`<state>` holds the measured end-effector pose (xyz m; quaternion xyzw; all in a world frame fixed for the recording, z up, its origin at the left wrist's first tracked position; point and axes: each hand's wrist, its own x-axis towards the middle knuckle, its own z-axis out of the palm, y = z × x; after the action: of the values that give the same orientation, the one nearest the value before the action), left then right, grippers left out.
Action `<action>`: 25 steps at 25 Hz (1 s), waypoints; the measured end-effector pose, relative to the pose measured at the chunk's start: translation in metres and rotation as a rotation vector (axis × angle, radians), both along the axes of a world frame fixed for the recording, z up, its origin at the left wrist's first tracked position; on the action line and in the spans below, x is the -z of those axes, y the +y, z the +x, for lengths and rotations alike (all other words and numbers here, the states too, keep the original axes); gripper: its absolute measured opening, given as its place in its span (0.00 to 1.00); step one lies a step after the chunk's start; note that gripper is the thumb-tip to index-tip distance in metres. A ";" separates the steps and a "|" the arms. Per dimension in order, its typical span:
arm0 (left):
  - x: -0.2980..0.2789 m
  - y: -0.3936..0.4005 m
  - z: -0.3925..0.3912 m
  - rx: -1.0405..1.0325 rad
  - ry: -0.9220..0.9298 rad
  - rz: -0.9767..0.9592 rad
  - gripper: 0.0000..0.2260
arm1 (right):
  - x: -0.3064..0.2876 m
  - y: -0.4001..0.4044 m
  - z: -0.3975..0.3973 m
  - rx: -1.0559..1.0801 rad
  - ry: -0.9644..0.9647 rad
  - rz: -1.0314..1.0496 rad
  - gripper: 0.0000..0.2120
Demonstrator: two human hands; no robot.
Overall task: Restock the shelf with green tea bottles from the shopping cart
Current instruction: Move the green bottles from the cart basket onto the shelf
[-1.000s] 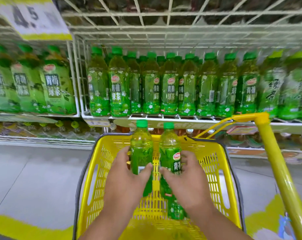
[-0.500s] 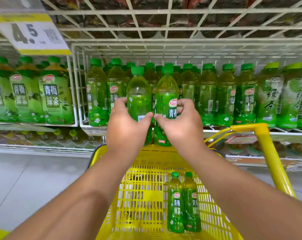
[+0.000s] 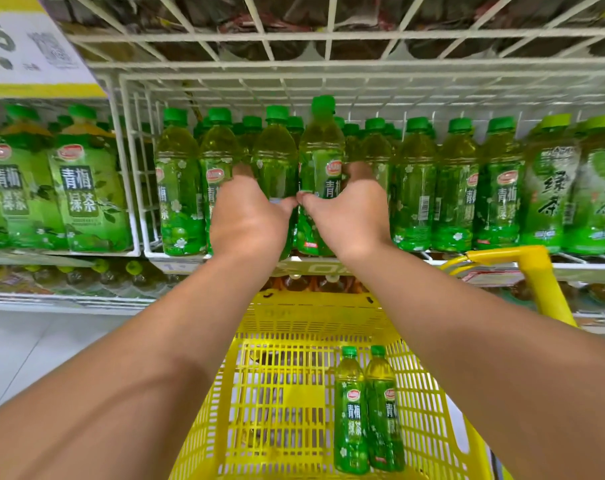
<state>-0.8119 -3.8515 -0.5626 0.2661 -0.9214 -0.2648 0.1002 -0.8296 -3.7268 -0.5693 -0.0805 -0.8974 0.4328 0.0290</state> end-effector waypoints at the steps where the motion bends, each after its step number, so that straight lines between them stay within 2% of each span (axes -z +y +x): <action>1: 0.002 0.000 -0.002 -0.001 0.001 0.011 0.25 | 0.002 -0.002 -0.001 -0.009 0.006 0.019 0.27; 3: 0.005 0.001 -0.004 -0.017 -0.031 -0.018 0.23 | 0.007 -0.005 -0.001 -0.031 -0.007 0.099 0.31; 6: 0.004 0.003 -0.004 -0.005 -0.125 -0.245 0.22 | 0.016 -0.008 0.002 -0.012 0.006 0.266 0.33; 8: 0.004 0.002 -0.004 0.028 -0.146 -0.325 0.23 | 0.019 -0.010 0.003 -0.020 0.006 0.254 0.33; 11: 0.006 -0.001 -0.003 0.050 -0.136 -0.321 0.26 | 0.024 -0.010 0.002 -0.049 0.013 0.235 0.34; 16: 0.010 -0.003 0.013 0.039 -0.095 -0.468 0.25 | 0.032 -0.003 0.009 -0.110 0.022 0.257 0.39; 19: 0.018 -0.007 0.030 0.161 -0.119 -0.616 0.27 | 0.037 0.005 0.019 -0.137 0.033 0.333 0.37; 21: 0.027 -0.012 0.048 0.259 -0.072 -0.705 0.31 | 0.039 0.013 0.030 -0.171 0.086 0.409 0.36; 25: 0.043 -0.017 0.077 0.387 0.058 -0.644 0.33 | 0.047 0.037 0.061 -0.253 0.239 0.488 0.38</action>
<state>-0.7351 -3.8690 -0.6057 0.0343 -0.9875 0.0171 0.1532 -0.7690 -3.6899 -0.6163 0.0929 -0.9681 0.2107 0.0989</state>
